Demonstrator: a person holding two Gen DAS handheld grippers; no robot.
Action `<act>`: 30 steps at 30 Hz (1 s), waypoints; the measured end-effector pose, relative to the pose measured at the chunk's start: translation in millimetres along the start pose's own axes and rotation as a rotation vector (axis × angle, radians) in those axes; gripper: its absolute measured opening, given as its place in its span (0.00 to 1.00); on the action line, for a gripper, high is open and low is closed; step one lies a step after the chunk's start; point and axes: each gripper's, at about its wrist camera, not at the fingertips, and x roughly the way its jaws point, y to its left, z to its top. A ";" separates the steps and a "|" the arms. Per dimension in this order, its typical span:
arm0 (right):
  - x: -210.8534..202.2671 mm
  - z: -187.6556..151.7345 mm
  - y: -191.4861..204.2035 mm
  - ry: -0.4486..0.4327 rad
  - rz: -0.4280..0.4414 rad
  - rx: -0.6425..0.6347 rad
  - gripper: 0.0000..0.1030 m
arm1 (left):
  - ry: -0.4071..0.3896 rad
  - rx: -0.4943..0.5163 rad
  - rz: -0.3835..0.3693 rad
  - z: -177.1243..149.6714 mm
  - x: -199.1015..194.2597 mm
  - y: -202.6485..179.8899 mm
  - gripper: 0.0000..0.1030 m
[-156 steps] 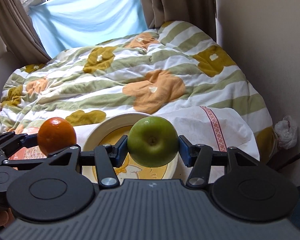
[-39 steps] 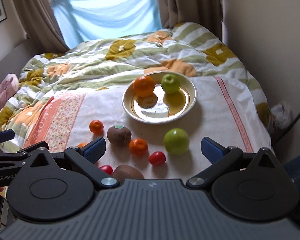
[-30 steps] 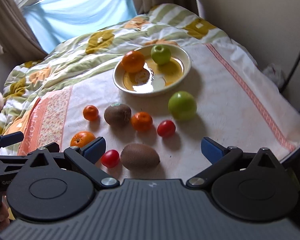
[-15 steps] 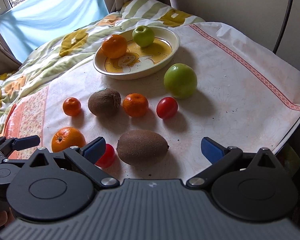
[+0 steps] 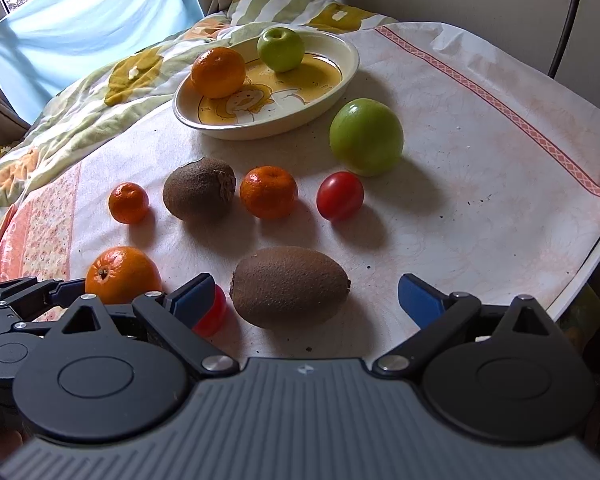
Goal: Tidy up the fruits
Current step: 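Grasp the second large orange with the left tool while the right tool grasps a kiwi, then carry the orange and kiwi to the cream bowl with both tools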
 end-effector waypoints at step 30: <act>1.1 7.8 2.0 0.025 0.054 -0.018 0.79 | -0.048 -0.058 0.055 -7.1 -25.8 -5.7 0.62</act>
